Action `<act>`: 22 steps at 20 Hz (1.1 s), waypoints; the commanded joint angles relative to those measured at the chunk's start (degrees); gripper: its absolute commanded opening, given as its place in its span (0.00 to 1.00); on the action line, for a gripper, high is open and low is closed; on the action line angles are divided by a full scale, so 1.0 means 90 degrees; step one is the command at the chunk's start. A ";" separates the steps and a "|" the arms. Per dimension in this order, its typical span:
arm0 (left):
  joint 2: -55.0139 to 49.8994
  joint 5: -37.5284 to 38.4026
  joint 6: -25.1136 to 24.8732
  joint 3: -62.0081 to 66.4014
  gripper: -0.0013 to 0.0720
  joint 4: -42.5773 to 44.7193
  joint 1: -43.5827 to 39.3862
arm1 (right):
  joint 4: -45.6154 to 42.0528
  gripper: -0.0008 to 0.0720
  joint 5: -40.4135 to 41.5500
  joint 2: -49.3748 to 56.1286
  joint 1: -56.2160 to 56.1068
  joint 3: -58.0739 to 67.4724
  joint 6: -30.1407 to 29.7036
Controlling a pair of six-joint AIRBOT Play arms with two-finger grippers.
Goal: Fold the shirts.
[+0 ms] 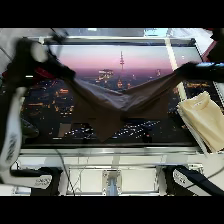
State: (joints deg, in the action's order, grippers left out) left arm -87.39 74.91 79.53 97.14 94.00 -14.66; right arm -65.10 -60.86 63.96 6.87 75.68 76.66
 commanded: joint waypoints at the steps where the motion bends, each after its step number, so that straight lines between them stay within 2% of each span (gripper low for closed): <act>1: -0.1630 -0.0444 0.0032 -0.0330 0.04 -0.0010 0.0000 | 0.0090 0.05 0.1095 0.1163 -0.0493 -0.1110 0.0002; 3: -0.2198 -0.0908 0.0316 -0.0325 0.04 0.0032 0.0000 | 0.0095 0.05 0.1977 0.1712 -0.0763 -0.1426 0.0070; 5: -0.2361 -0.1498 0.0614 -0.0325 0.09 0.0155 0.0000 | 0.0100 0.05 0.2759 0.2076 -0.0959 -0.1503 0.0204; 7: -0.2353 -0.1904 0.0743 -0.0102 0.54 0.0253 0.0000 | 0.0100 0.05 0.3439 0.2193 -0.1054 -0.1503 0.0206; 8: -0.2353 -0.1899 0.0746 0.0168 0.69 0.0308 0.0002 | 0.0136 0.05 0.3653 0.2176 -0.1049 -0.1489 0.0209; 9: -0.2353 -0.1804 0.0782 0.0532 0.71 0.0423 0.0002 | 0.0117 0.10 0.3704 0.2169 -0.1022 -0.1433 0.0204; 11: -0.2293 -0.1542 0.0857 0.1387 0.71 0.0753 0.0002 | 0.0068 0.44 0.3497 0.2164 -0.0916 -0.1192 0.0197; 12: -0.2195 -0.1440 0.0857 0.1780 0.71 0.0947 0.0002 | 0.0005 0.50 0.3254 0.2154 -0.0840 -0.1025 0.0194; 16: -0.1107 -0.1197 0.0857 0.2300 0.70 0.1654 0.0066 | -0.1015 0.49 0.2118 0.1736 -0.0338 -0.0503 0.0367; 19: -0.0323 -0.0272 0.0894 0.1989 0.70 0.1207 0.0342 | -0.1729 0.50 0.1224 0.1214 0.0153 -0.0447 0.0510; 21: 0.0090 0.0418 0.0882 0.1202 0.70 0.0755 0.0549 | -0.2033 0.49 0.0665 0.0967 0.0432 -0.0449 0.0508; 22: 0.0313 0.0413 0.0884 0.0578 0.70 0.0556 0.0619 | -0.2113 0.49 0.0474 0.0884 0.0549 -0.0449 0.0498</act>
State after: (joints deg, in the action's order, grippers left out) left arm -90.02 72.40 87.35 110.08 103.53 -11.00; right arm -79.07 -48.75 74.78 8.56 71.16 80.68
